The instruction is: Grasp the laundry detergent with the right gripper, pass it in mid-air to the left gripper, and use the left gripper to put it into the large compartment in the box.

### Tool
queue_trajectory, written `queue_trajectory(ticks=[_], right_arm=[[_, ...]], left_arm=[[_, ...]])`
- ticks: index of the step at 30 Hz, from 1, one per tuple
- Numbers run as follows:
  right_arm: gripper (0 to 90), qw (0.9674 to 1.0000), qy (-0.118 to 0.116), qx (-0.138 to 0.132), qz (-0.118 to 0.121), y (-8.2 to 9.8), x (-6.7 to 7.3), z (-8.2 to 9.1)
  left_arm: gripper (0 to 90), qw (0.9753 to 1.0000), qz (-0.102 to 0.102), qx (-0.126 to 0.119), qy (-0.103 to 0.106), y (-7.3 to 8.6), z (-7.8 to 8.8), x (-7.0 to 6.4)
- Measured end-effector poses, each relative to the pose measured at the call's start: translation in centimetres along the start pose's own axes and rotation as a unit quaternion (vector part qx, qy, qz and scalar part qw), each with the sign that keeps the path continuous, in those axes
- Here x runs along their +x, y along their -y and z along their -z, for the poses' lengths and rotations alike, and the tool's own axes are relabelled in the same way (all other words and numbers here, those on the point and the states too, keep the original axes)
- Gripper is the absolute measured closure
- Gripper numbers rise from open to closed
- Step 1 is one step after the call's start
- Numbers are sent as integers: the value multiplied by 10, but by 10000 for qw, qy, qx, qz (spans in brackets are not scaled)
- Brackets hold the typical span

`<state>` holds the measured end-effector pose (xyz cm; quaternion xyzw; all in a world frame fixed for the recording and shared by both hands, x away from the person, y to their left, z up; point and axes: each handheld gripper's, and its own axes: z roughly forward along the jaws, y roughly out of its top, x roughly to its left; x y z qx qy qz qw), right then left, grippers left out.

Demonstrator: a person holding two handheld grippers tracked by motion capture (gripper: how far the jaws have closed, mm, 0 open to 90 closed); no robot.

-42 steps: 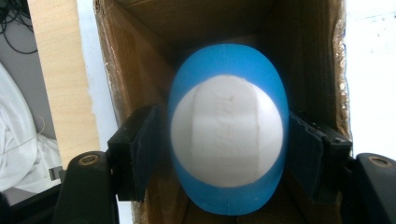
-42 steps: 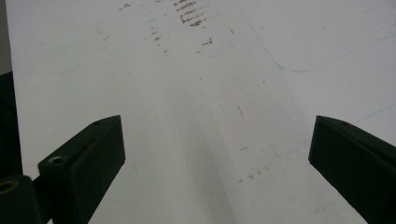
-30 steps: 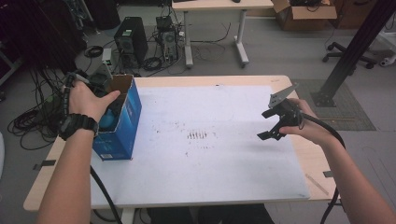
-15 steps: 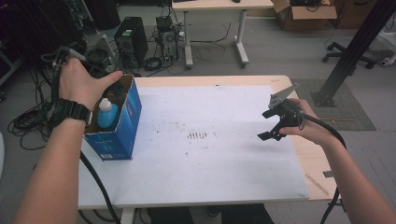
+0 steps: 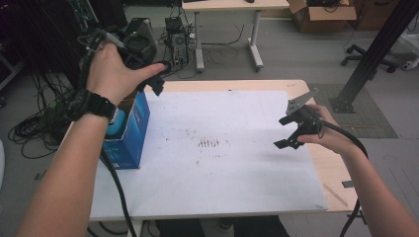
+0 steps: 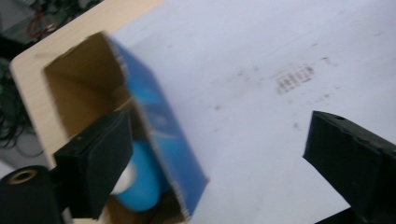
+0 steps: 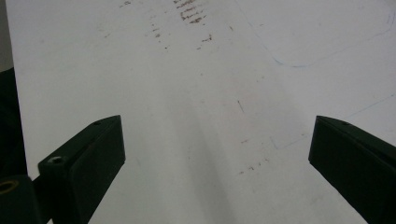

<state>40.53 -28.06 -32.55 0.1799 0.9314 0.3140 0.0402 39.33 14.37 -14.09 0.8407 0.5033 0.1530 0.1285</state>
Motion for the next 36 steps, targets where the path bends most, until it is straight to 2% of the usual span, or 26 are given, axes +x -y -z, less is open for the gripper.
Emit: queue_trajectory(ticks=[3,4,8,15,23,36], right_arm=[[37,10000,4,-12,-13,1,0,1],[37,10000,9,-11,-8,2,0,2],[37,10000,10,-17,-32,5,1,3],[37,10000,27,-19,-62,9,0,5],[37,9999,42,-27,-90,13,0,7],[37,9999,50,-32,-98,13,1,7]], left_arm=[[50,9996,-204,-2,181,-7,-6,-20],[49,9990,-354,22,257,-10,-9,-27],[46,9972,-608,73,420,-18,-19,-50],[46,9941,-844,284,626,-26,-43,-76],[46,9920,-963,470,668,-28,-59,-85],[46,9910,-1047,529,649,-27,-60,-86]])
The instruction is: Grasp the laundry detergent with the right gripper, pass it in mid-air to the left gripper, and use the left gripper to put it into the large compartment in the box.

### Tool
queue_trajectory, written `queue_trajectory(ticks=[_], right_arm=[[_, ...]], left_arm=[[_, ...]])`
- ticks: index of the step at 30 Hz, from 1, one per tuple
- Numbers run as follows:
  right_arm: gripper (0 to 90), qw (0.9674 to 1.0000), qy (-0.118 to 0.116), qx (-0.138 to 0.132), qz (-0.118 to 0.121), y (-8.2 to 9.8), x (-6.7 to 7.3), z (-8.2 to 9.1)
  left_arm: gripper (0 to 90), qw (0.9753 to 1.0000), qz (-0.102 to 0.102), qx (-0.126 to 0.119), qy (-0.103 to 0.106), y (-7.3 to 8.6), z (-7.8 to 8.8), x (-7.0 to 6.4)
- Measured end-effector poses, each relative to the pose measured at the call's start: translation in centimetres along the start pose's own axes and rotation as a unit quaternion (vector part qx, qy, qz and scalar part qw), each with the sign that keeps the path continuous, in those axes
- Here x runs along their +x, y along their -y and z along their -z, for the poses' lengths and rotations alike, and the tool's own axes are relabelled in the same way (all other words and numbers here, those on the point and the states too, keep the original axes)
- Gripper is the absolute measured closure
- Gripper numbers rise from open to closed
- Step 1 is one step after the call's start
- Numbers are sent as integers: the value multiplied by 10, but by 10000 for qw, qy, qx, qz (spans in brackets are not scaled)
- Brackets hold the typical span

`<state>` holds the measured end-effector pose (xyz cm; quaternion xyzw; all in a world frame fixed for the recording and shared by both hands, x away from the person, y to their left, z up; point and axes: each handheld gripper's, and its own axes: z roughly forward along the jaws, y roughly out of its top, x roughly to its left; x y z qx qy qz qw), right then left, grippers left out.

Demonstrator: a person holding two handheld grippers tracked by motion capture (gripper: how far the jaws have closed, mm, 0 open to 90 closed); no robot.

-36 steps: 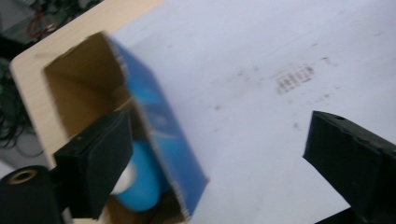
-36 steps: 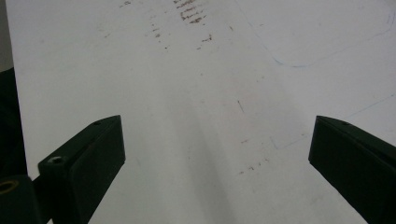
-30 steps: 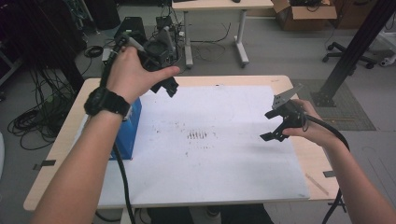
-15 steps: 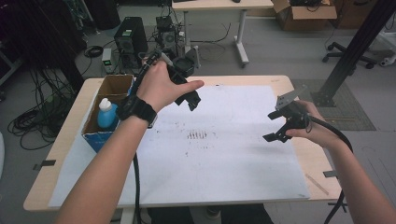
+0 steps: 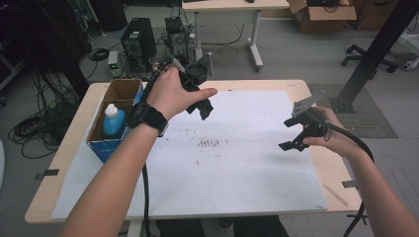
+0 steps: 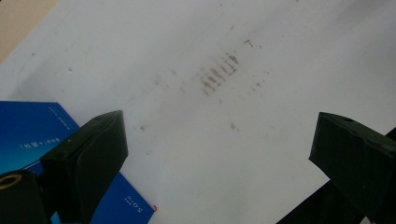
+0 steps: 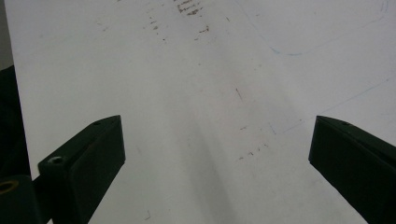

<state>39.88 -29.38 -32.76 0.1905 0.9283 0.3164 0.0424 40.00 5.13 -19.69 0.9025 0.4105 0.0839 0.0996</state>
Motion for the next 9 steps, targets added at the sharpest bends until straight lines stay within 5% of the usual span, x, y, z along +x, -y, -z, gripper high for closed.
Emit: queue_trajectory(ticks=[9], right_arm=[[37,10000,7,-8,-6,1,-1,1]], left_arm=[[46,10000,-49,14,9,-2,1,-1]])
